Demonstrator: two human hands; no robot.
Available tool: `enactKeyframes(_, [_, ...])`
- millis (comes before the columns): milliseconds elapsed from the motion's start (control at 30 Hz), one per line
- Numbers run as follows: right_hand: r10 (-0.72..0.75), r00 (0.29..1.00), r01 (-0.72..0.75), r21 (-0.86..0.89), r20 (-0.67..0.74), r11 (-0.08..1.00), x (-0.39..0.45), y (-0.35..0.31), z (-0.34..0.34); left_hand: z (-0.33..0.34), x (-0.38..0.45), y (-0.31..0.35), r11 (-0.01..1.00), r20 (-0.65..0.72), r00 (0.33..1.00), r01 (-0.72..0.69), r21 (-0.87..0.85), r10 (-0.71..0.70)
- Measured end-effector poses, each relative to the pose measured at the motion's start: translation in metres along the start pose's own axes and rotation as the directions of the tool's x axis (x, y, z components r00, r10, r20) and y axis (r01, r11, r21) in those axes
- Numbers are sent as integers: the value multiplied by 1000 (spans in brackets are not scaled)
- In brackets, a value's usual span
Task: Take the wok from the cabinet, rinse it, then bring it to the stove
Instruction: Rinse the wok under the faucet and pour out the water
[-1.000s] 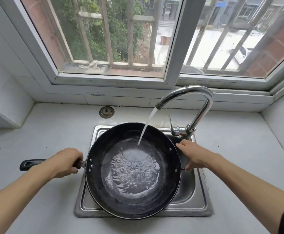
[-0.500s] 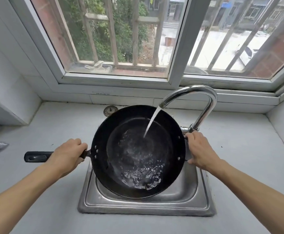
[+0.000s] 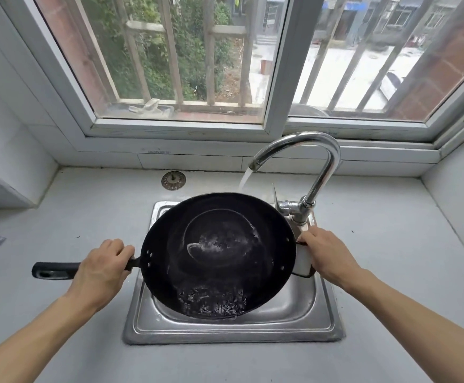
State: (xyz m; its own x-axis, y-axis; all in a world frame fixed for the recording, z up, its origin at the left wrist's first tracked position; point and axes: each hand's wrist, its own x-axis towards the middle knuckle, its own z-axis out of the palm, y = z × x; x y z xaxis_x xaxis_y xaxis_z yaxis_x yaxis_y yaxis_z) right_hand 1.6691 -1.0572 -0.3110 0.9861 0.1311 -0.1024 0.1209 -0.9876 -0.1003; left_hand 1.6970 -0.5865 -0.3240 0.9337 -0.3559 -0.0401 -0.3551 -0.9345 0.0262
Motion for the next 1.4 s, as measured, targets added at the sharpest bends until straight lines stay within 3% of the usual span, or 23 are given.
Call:
enactKeyframes(233, [7,1000,-6,147,-3,989,-7,2,7,1,3,8,999,-56,998,-1,37,3])
enactKeyframes(333, [-1,987,-45,283,160,958,-11,8,4,4,2,8,998,-74,997,7,59,-2])
enactKeyframes(433, [-42,960,-41,289,277,956,-18,9,6,6,3,9,997,-82,997,10,79,-3])
enactKeyframes(667, [-83,985,53,195,151,979,-15,12,9,6,11,12,995,-115,993,0,98,11])
enactKeyframes(1000, [6,998,-2,57,-68,998,-5,12,17,7,27,13,997,-123,992,5,83,6])
enactKeyframes(1400, [12,985,-10,13,-172,1000,11,15,13,17,51,6,998,-200,980,-10,68,23])
